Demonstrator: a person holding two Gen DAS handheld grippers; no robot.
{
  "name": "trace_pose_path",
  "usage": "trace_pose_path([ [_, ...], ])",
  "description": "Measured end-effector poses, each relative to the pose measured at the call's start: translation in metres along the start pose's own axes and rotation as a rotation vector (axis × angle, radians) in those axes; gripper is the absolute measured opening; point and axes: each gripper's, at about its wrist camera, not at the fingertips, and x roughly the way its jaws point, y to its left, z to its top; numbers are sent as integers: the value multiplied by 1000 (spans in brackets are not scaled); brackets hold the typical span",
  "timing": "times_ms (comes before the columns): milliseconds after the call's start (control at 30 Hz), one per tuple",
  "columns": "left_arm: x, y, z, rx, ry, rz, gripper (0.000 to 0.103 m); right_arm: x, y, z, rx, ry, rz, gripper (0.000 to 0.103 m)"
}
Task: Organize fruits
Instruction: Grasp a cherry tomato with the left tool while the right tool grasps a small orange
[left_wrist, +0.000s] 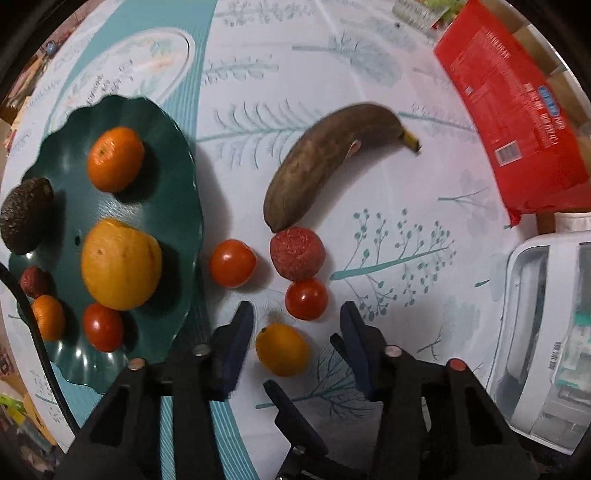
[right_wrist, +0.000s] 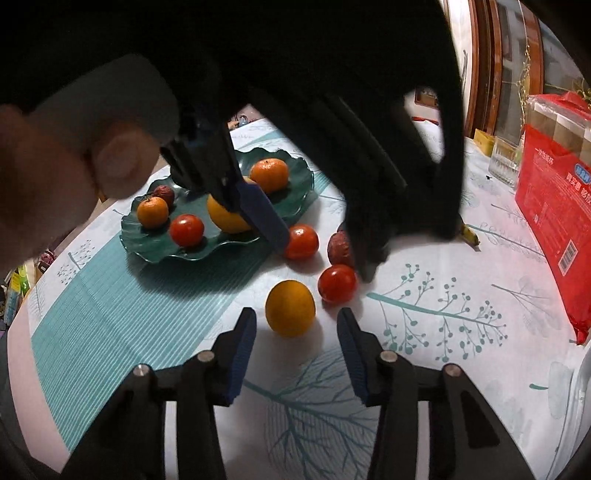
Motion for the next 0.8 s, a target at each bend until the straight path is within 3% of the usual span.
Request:
trace_pose_path([
  [333,15,1,11,1,19,-20,38,13,-2,10,15,27,34,34],
  [500,23,-1,19,1,31,-47,25,23,-7,13,46,61,62,32],
  [800,29,-4,27,10,41,-71,23,27,-9,16,48,71,71,31],
])
